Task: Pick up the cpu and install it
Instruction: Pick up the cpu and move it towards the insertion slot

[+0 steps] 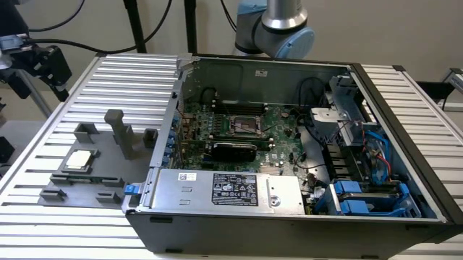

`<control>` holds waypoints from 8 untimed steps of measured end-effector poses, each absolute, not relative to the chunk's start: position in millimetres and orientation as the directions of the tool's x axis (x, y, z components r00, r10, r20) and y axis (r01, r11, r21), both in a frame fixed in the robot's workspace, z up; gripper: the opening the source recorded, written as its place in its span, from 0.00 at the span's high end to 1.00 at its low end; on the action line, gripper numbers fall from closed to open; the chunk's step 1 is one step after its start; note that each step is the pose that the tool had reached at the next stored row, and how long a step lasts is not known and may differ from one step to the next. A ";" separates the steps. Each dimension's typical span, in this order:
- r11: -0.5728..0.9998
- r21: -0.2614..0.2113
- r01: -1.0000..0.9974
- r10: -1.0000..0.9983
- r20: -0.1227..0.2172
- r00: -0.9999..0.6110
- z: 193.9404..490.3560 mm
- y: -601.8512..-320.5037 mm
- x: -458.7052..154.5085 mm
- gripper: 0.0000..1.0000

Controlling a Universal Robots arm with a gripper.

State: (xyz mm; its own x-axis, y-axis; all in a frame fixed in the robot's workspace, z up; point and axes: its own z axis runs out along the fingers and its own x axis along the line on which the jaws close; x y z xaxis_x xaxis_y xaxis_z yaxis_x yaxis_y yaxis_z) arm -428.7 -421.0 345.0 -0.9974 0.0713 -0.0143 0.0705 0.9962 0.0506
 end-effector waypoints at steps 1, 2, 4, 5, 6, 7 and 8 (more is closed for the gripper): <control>0.996 0.051 0.070 0.071 -0.014 -0.997 343.2 -421.9 -427.7 0.23; 0.996 0.051 0.070 0.071 -0.014 -0.997 341.4 -423.1 -426.7 0.23; 0.996 0.051 0.070 0.071 -0.014 -0.997 337.6 -425.6 -424.7 0.23; 0.996 0.051 0.070 0.071 -0.014 -0.997 335.8 -426.9 -423.8 0.23; 0.996 0.051 0.070 0.071 -0.014 -0.997 334.0 -428.4 -423.1 0.23; 0.996 0.051 0.070 0.071 -0.014 -0.997 332.2 -430.1 -422.5 0.23; 0.996 0.051 0.070 0.071 -0.014 -0.997 330.5 -431.9 -422.0 0.23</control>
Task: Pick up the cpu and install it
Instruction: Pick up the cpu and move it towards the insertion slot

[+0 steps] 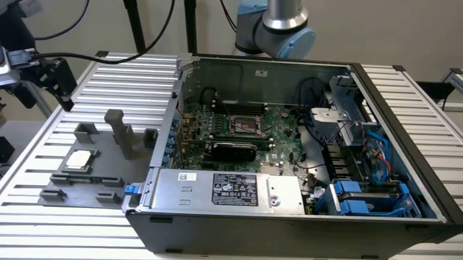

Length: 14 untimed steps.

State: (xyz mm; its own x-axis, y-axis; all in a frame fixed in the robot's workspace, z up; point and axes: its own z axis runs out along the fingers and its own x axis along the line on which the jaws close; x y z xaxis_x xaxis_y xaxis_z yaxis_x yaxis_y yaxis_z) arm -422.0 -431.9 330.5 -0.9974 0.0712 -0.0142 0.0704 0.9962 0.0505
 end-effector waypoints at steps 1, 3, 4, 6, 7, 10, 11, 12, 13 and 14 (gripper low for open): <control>0.996 0.051 0.070 0.071 -0.014 -0.997 328.6 -433.7 -421.6 0.23; 0.996 0.051 0.070 0.071 -0.014 -0.997 325.0 -437.8 -420.7 0.23; 0.996 0.051 0.070 0.071 -0.014 -0.997 323.1 -439.9 -420.2 0.23; 0.996 0.051 0.070 0.071 -0.014 -0.997 319.5 -443.6 -419.4 0.23; 0.996 0.051 0.070 0.071 -0.015 -0.997 317.6 -445.3 -418.9 0.23; 0.996 0.051 0.070 0.071 -0.014 -0.997 312.2 -449.4 -417.6 0.23; 0.996 0.051 0.070 0.071 -0.014 -0.997 310.4 -450.5 -417.2 0.23; 0.996 0.051 0.070 0.071 -0.014 -0.997 308.6 -451.5 -416.8 0.23; 0.996 0.051 0.070 0.071 -0.014 -0.997 306.7 -452.3 -416.6 0.23; 0.996 0.051 0.070 0.071 -0.014 -0.997 304.9 -453.1 -416.3 0.23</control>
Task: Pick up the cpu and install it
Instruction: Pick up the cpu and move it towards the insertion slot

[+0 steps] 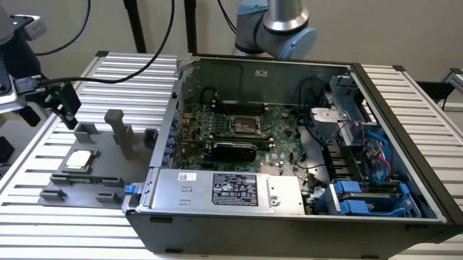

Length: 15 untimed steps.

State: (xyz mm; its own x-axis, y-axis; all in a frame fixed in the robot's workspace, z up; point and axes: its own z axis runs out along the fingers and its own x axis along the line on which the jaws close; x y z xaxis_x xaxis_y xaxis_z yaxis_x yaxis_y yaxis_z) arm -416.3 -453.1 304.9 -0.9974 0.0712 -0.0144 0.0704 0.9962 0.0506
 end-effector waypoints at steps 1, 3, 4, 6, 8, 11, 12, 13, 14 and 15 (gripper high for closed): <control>0.996 0.051 0.070 0.071 -0.014 -0.997 303.0 -453.8 -416.0 0.23; 0.996 0.051 0.070 0.071 -0.014 -0.997 299.5 -454.8 -415.5 0.23; 0.996 0.051 0.070 0.071 -0.014 -0.997 297.7 -455.0 -415.5 0.23; 0.996 0.051 0.071 0.071 -0.014 -0.997 294.1 -455.1 -415.4 0.23; 0.996 0.051 0.070 0.071 -0.014 -0.997 290.3 -455.2 -415.3 0.23; 0.996 0.051 0.070 0.071 -0.014 -0.997 285.0 -455.2 -415.3 0.23; 0.996 0.051 0.070 0.071 -0.014 -0.997 283.2 -455.2 -415.3 0.23; 0.996 0.051 0.070 0.071 -0.014 -0.997 281.2 -455.2 -415.3 0.23; 0.996 0.051 0.070 0.071 -0.014 -0.997 279.4 -455.2 -415.3 0.23; 0.996 0.051 0.070 0.071 -0.014 -0.997 277.6 -455.2 -415.3 0.23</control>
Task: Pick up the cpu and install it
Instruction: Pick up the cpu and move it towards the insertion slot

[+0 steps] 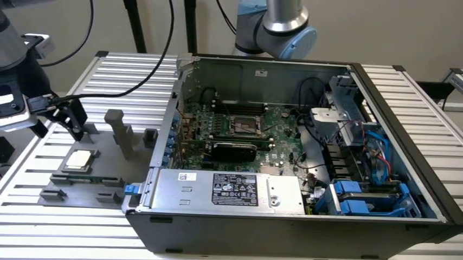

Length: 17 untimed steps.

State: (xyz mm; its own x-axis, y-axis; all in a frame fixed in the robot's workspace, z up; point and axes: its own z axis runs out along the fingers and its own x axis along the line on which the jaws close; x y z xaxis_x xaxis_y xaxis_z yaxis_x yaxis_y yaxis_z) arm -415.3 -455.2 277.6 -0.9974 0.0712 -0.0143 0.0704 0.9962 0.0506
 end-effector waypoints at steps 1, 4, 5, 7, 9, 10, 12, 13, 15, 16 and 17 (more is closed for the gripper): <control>0.996 0.051 0.070 0.071 -0.014 -0.997 275.8 -455.2 -415.3 0.23; 0.996 0.051 0.070 0.071 -0.014 -0.997 270.4 -455.2 -415.3 0.23; 0.996 0.051 0.070 0.071 -0.014 -0.997 268.6 -455.2 -415.3 0.21; 0.996 0.051 0.070 0.071 -0.014 -0.997 264.8 -455.2 -415.3 0.21; 0.996 0.051 0.071 0.071 -0.014 -0.997 261.4 -455.2 -415.3 0.15; 0.996 0.051 0.071 0.071 -0.014 -0.997 259.4 -455.2 -415.3 0.15; 0.996 0.051 0.071 0.072 -0.014 -0.997 255.8 -455.1 -415.3 0.15; 0.996 0.051 0.071 0.072 -0.014 -0.997 253.9 -455.0 -415.4 0.15; 0.996 0.051 0.072 0.073 -0.014 -0.997 250.4 -454.5 -415.5 0.15; 0.996 0.051 0.073 0.073 -0.014 -0.997 248.6 -454.2 -415.7 0.15; 0.996 0.051 0.073 0.074 -0.014 -0.997 246.6 -453.8 -416.0 0.15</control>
